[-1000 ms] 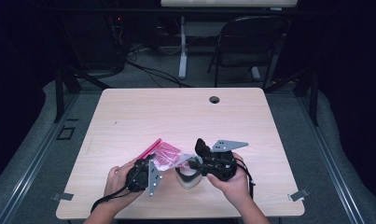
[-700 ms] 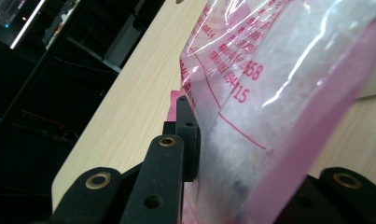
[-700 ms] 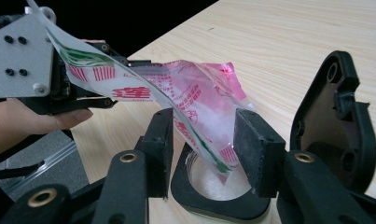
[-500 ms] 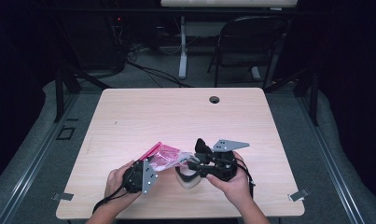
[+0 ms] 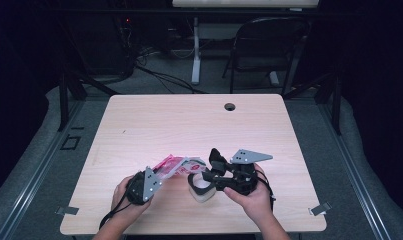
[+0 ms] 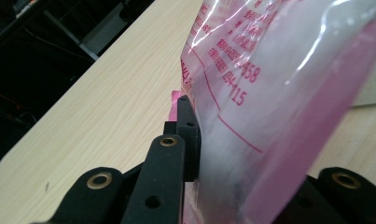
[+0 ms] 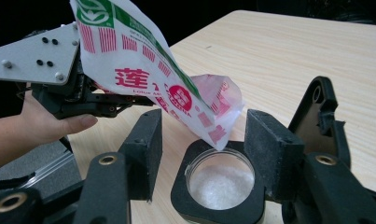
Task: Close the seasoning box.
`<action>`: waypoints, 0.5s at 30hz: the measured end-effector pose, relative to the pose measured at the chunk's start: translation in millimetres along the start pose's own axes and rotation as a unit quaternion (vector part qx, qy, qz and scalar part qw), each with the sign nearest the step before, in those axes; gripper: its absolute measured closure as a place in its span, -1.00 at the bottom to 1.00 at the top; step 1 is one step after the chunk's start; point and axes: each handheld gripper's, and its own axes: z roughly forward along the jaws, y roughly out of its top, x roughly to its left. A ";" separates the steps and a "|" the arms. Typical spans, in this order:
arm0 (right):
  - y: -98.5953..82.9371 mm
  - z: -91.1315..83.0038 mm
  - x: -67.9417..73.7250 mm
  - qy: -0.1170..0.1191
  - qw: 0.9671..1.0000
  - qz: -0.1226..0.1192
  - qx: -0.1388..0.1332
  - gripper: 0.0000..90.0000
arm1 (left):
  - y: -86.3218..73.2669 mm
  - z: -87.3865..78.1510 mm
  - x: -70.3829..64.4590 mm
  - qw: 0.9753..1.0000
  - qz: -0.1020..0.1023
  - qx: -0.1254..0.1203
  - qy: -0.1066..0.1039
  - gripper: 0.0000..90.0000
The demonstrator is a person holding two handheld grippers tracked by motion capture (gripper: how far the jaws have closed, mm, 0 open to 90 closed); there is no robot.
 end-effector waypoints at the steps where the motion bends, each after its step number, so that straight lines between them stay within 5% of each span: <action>1: 0.1 -0.4 0.0 -0.002 1.000 0.000 -0.003 0.04 | -0.7 -0.3 1.7 1.000 -0.004 -0.001 -0.001 0.87; 15: -0.9 -3.9 -3.9 -0.016 1.000 0.005 -0.011 0.03 | -11.7 -4.9 26.4 0.994 -0.103 -0.020 -0.012 0.87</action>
